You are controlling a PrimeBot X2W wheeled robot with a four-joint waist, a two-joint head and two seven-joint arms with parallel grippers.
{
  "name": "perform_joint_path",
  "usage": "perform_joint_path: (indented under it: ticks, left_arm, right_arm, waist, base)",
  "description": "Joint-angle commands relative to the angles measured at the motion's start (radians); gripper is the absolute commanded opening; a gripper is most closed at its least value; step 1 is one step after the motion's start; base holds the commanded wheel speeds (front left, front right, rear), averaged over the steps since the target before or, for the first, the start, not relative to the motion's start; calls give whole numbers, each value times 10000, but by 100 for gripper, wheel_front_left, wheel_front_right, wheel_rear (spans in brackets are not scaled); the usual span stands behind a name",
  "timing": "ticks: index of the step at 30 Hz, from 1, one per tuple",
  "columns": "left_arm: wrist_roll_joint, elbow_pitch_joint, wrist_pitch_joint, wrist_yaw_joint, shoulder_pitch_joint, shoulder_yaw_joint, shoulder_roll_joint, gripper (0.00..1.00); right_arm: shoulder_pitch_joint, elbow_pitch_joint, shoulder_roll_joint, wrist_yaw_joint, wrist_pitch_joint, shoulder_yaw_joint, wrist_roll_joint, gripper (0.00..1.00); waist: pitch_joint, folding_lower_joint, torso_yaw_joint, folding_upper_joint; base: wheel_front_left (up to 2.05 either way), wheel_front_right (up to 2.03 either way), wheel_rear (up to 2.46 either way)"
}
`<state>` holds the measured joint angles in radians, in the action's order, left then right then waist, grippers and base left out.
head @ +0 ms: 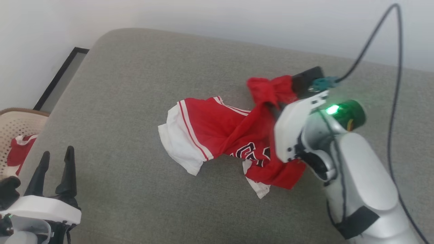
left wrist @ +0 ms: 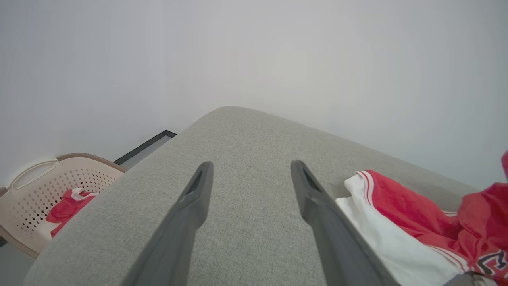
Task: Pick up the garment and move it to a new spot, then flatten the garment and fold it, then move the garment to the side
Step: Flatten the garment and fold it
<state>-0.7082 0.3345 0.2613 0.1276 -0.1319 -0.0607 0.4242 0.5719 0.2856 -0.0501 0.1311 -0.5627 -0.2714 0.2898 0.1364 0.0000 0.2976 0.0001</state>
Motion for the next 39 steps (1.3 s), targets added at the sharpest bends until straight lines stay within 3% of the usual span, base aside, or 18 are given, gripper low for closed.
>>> perform_joint_path:
  ticks: [1,11,12,13,14,15,28,39]
  left_arm:
    - [-110,-23,45,33,-118,-27,-2,100]
    - [-234,57,45,34,-423,-318,-74,100]
    - [-242,58,45,34,-442,-344,-85,100]
    - [-257,65,45,35,-457,-370,-92,100]
    - [-276,67,46,35,-467,-387,-94,100]
    - [-291,62,46,35,-470,-393,-89,100]
    - [-233,-74,46,35,-95,-11,25,100]
    - [-170,-268,46,36,110,251,-21,100]
  right_arm:
    - [137,121,-6,-7,54,-147,115,0]
    - [764,2006,-9,-7,517,-1925,902,0]
    - [807,2192,-4,-7,589,-2075,979,14]
    - [856,2397,-4,-7,640,-2183,1093,37]
    - [928,2572,-7,-7,692,-2283,1170,76]
    - [994,2707,-6,-7,742,-2353,1248,100]
    - [1511,2586,-2,-7,900,-1929,1373,100]
    - [670,990,-1,-7,17,404,-209,100]
  waist:
    - [38,0,70,-1]
    - [213,0,455,-1]
    - [224,0,470,-1]
    - [231,0,483,-1]
    - [234,0,492,-1]
    - [232,0,493,-1]
    - [99,0,105,-1]
    - [106,0,-232,-1]
  base:
    - [0,0,0]
    - [0,0,0]
    - [0,0,0]
    - [0,0,0]
    - [0,0,0]
    - [0,0,0]
    - [0,0,0]
    - [0,0,0]
